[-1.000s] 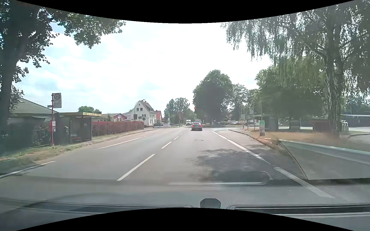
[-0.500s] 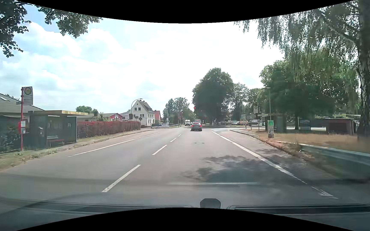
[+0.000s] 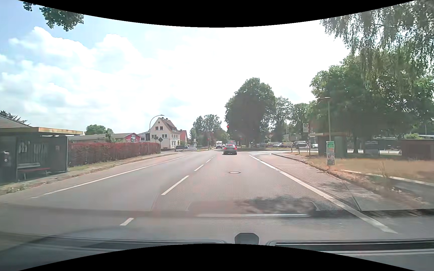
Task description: Follow the waypoints while adhering to traffic rules and regulations
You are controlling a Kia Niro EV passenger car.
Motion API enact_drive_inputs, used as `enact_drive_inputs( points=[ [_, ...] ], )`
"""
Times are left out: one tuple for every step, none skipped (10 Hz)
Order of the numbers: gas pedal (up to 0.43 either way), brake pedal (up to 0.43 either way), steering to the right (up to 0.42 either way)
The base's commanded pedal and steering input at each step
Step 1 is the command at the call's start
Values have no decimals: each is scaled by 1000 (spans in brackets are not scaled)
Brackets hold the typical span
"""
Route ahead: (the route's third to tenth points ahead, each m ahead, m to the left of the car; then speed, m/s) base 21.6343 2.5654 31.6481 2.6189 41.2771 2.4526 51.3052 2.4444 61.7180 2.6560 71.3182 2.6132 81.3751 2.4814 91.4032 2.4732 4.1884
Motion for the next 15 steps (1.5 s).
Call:
enact_drive_inputs(
  points=[
    [39, 0, 2],
    [39, 0, 2],
    [39, 0, 2],
    [39, 0, 2],
    [39, 0, 2],
    [39, 0, 2],
    [39, 0, 2],
    [39, 0, 2],
    [39, 0, 2],
    [20, 0, 2],
    [0, 0, 2],
    [0, 0, 2],
    [0, 0, 2],
    [0, 0, 2],
    [0, 0, 2]
  ],
)
